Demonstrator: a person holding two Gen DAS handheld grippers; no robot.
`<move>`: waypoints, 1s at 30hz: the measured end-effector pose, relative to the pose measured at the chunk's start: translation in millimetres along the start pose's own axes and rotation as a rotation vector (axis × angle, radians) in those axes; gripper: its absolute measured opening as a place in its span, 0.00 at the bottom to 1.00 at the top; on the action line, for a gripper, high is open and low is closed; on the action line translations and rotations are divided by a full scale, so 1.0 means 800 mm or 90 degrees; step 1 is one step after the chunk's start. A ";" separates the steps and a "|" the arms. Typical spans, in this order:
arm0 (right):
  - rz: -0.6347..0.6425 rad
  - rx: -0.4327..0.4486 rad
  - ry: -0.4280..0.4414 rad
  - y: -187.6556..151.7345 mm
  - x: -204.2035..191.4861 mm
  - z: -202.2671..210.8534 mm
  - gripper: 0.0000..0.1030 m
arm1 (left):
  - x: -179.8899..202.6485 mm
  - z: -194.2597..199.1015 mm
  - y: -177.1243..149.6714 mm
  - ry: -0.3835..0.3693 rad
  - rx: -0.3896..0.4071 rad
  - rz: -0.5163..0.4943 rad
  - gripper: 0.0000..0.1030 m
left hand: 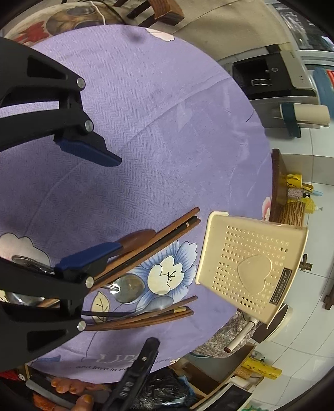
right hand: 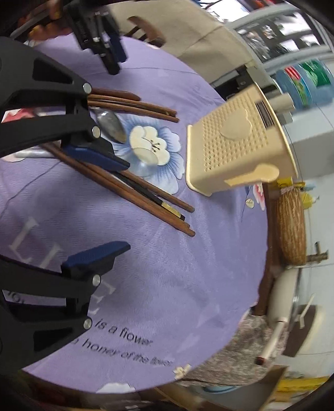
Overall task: Organize utensils
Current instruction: 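Close left gripper on the wooden spoon while right gripper closes on a chopstick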
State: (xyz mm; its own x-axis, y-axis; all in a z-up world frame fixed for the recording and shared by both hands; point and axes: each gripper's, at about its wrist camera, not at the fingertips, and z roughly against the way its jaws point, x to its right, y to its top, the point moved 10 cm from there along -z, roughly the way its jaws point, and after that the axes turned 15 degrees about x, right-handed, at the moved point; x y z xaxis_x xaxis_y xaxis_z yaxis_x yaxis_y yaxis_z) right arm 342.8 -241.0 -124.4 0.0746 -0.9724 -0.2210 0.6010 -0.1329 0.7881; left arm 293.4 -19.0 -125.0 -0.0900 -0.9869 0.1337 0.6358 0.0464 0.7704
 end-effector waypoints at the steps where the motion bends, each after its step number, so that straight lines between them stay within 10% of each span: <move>1: -0.020 -0.010 -0.001 0.003 0.004 -0.009 0.44 | 0.000 -0.003 0.000 -0.002 -0.005 0.005 0.54; 30: 0.002 -0.087 -0.130 0.031 0.033 -0.103 0.15 | 0.006 -0.009 -0.010 0.018 -0.028 -0.021 0.48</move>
State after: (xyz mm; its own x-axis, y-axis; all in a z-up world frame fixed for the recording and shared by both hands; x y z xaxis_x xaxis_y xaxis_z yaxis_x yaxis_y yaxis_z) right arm 425.3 -254.2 -157.7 -0.0782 -0.9931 -0.0869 0.7046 -0.1167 0.6999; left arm 293.4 -25.1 -135.6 -0.0899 -0.9919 0.0902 0.6664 0.0074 0.7455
